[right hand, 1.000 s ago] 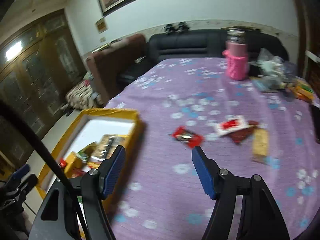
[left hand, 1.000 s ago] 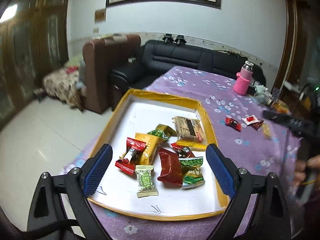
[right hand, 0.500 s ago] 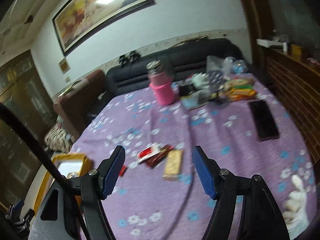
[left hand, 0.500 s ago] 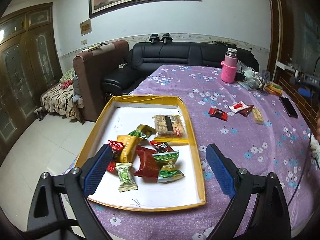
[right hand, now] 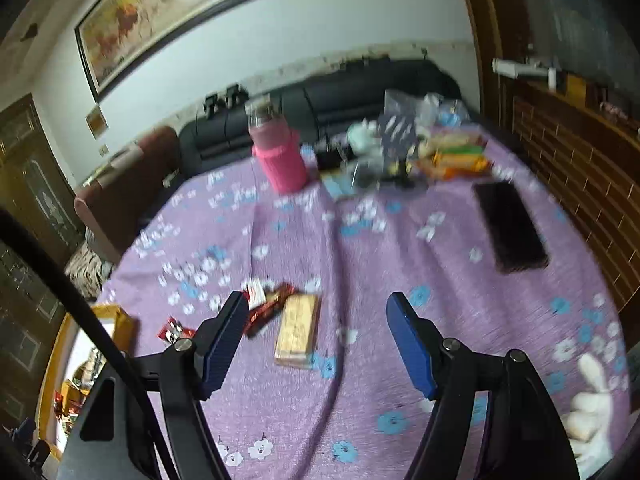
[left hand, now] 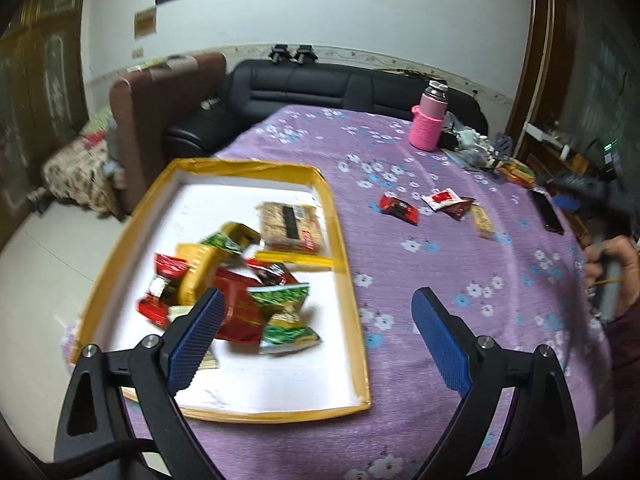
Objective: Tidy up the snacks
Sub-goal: 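Move both open tools back toward the remaining snacks, then grasp the long red chocolate bar with the right tool while the left tool grasps a red candy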
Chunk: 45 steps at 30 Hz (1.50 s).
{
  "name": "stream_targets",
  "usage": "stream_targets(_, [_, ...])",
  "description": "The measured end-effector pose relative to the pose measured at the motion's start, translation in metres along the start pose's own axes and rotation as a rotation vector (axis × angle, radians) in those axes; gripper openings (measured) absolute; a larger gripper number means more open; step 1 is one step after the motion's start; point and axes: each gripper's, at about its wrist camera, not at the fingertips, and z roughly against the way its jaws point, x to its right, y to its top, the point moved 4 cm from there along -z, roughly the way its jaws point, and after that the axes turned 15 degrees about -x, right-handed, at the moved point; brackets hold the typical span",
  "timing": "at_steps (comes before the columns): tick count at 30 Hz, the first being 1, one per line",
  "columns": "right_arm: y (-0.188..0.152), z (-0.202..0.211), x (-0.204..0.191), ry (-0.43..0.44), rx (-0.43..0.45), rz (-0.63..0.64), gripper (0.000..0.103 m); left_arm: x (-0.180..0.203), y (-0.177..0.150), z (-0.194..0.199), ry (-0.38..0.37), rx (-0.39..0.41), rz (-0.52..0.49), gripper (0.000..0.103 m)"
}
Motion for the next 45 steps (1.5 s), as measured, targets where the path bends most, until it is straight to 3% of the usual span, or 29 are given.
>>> stream_targets(5, [0.000, -0.049, -0.018, -0.001, -0.094, 0.025, 0.071, 0.003, 0.002, -0.013, -0.072, -0.014, -0.008, 0.094])
stream_targets(10, [0.014, -0.086, -0.051, -0.017, -0.135, 0.091, 0.071, 0.012, 0.005, -0.018, -0.112, -0.001, -0.041, 0.094])
stream_targets(15, [0.034, -0.135, -0.080, -0.109, -0.199, 0.142, 0.069, 0.018, 0.007, -0.017, -0.132, 0.010, -0.069, 0.094])
stream_targets(16, [0.035, -0.142, -0.083, -0.123, -0.212, 0.143, 0.064, 0.017, 0.007, -0.018, -0.133, 0.008, -0.068, 0.094])
stream_targets(18, [0.033, -0.155, -0.090, -0.141, -0.254, 0.159, 0.046, 0.016, 0.008, -0.020, -0.131, 0.000, -0.064, 0.094])
stream_targets(21, [0.019, -0.148, -0.100, -0.149, -0.270, 0.210, 0.033, 0.012, 0.010, -0.023, -0.143, -0.009, -0.048, 0.094])
stream_targets(22, [0.013, -0.145, -0.101, -0.133, -0.293, 0.224, 0.013, 0.011, 0.010, -0.024, -0.149, -0.011, -0.043, 0.094])
stream_targets(23, [0.003, -0.141, -0.102, -0.096, -0.333, 0.236, 0.008, 0.010, 0.010, -0.024, -0.156, -0.013, -0.041, 0.094])
stream_targets(26, [-0.031, -0.121, -0.101, -0.031, -0.417, 0.291, 0.009, 0.010, 0.009, -0.024, -0.169, -0.013, -0.038, 0.094])
stream_targets(28, [-0.051, -0.107, -0.100, 0.060, -0.483, 0.325, 0.009, 0.012, 0.009, -0.024, -0.190, -0.016, -0.037, 0.094])
stream_targets(30, [-0.057, -0.088, -0.091, 0.160, -0.470, 0.296, 0.011, 0.014, 0.008, -0.024, -0.211, -0.026, -0.036, 0.094])
stream_targets(31, [-0.055, -0.080, -0.086, 0.168, -0.439, 0.275, 0.018, 0.016, 0.007, -0.025, -0.221, -0.032, -0.037, 0.094])
stream_targets(32, [-0.051, -0.071, -0.076, 0.152, -0.387, 0.253, 0.027, 0.019, 0.006, -0.025, -0.229, -0.039, -0.040, 0.094])
stream_targets(34, [-0.050, -0.065, -0.067, 0.118, -0.337, 0.234, 0.034, 0.023, 0.005, -0.024, -0.227, -0.043, -0.051, 0.094])
stream_targets(39, [-0.059, -0.083, -0.060, 0.051, -0.349, 0.181, 0.035, 0.030, 0.007, -0.027, -0.246, -0.071, -0.043, 0.094])
stream_targets(41, [-0.056, -0.091, -0.063, 0.041, -0.334, 0.156, 0.044, 0.032, 0.010, -0.029, -0.255, -0.087, -0.024, 0.094])
stream_targets(45, [-0.055, -0.099, -0.076, -0.031, -0.274, 0.161, 0.048, 0.044, 0.025, -0.033, -0.250, -0.103, -0.026, 0.094])
